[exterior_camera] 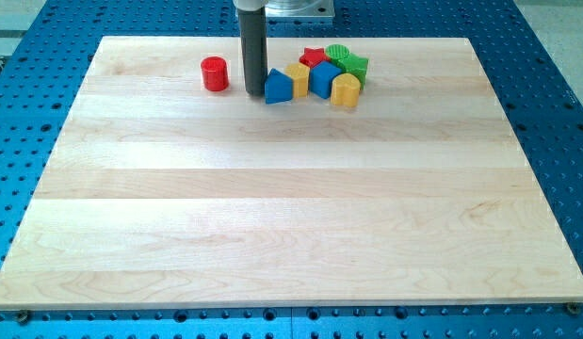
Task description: Push the red circle into group of blocks
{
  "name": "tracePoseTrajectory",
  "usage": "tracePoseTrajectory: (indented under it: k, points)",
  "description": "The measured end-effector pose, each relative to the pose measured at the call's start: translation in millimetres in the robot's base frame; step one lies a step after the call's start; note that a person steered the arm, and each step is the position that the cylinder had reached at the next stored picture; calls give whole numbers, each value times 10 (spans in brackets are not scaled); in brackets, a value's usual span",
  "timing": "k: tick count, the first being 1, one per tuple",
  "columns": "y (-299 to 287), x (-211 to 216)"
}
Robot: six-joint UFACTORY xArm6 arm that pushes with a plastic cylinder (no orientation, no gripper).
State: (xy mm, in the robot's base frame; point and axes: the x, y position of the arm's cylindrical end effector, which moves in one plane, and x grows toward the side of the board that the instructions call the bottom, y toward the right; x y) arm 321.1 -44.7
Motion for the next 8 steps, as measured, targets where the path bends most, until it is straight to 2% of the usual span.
tracePoseTrajectory:
  k: [2,3,4,6,7,8]
  points:
    - [128,150]
    - [54,-85]
    - [92,40]
    - [537,238]
    - [-103,457]
    - [-1693,705]
